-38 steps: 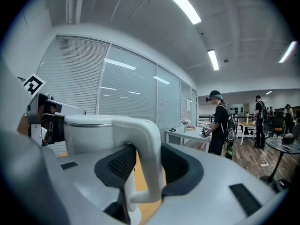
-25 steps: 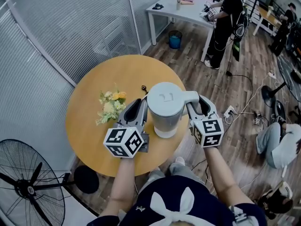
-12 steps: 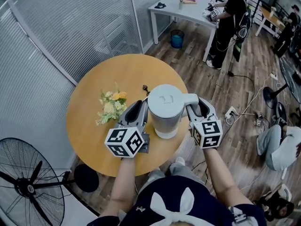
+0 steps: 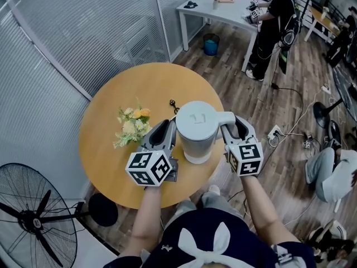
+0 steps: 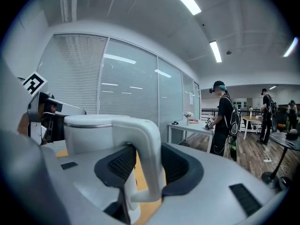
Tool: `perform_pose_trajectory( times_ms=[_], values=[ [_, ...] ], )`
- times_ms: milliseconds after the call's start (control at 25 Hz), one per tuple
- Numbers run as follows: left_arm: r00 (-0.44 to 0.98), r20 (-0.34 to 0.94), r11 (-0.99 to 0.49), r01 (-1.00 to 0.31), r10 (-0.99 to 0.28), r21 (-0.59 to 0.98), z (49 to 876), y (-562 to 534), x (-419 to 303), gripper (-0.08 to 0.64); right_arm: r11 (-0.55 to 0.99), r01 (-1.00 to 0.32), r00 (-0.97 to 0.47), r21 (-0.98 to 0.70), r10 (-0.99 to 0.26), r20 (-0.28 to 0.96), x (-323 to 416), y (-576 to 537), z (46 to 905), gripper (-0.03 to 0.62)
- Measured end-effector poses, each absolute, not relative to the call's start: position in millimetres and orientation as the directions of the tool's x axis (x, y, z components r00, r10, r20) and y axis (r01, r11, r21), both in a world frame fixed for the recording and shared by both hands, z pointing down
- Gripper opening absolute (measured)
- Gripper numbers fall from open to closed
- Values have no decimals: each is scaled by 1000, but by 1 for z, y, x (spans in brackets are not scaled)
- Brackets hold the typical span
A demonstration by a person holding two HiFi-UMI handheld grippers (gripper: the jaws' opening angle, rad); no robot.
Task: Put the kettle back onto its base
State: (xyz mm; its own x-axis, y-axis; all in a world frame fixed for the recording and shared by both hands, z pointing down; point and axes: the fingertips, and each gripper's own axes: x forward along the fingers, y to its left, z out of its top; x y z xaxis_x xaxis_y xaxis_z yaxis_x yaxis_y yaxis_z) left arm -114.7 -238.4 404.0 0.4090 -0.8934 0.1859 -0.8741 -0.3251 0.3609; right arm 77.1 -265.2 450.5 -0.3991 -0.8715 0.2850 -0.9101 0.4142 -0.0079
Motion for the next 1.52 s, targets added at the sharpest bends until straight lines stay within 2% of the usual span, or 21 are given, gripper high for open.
perform_pose_trajectory(
  times_ms=[1520],
  values=[
    [345,290,-230,-903,-893,363,452,-248,-113,72,456,-889,-439,-47,-817,374,77,-280,502,169]
  ],
)
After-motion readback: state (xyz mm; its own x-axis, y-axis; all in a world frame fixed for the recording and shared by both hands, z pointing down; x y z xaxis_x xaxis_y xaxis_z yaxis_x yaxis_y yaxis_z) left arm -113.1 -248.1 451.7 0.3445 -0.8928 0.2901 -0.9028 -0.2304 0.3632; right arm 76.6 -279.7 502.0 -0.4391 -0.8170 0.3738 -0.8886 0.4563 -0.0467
